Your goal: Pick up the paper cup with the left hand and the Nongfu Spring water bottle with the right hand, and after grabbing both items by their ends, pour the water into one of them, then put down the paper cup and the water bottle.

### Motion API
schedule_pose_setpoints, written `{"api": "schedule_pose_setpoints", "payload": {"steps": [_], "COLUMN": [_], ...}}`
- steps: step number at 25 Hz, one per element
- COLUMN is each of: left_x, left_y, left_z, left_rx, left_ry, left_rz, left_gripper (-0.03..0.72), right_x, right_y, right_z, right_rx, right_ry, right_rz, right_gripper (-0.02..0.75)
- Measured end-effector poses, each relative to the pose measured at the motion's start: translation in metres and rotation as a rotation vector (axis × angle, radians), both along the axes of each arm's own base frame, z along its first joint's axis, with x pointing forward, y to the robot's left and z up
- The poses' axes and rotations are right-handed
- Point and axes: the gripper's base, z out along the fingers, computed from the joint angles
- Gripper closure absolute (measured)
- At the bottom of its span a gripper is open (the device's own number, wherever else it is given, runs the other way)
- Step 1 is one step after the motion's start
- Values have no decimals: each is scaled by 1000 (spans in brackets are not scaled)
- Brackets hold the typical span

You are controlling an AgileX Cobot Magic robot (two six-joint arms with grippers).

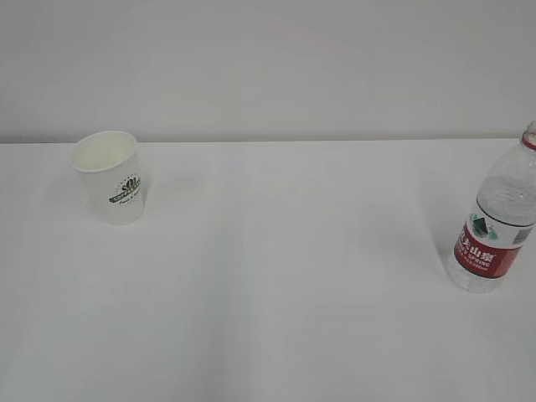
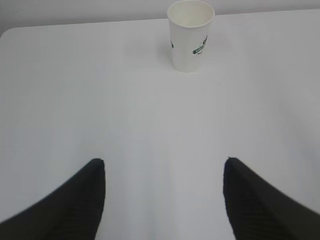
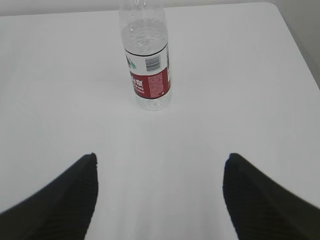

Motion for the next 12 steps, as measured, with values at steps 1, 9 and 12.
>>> {"api": "schedule_pose_setpoints", "payload": {"steps": [1,9,12], "left_x": [0,0,0], "left_y": [0,0,0], "left_z": [0,0,0], "left_rx": [0,0,0], "left_ry": [0,0,0], "left_rz": [0,0,0], "left_gripper": [157,157,157], "right_x": [0,0,0], "right_y": [0,0,0], "right_z": [0,0,0], "right_rx": [0,0,-13], "right_ry": [0,0,0], "right_rz": [0,0,8], "right_gripper": [150,151,151]}}
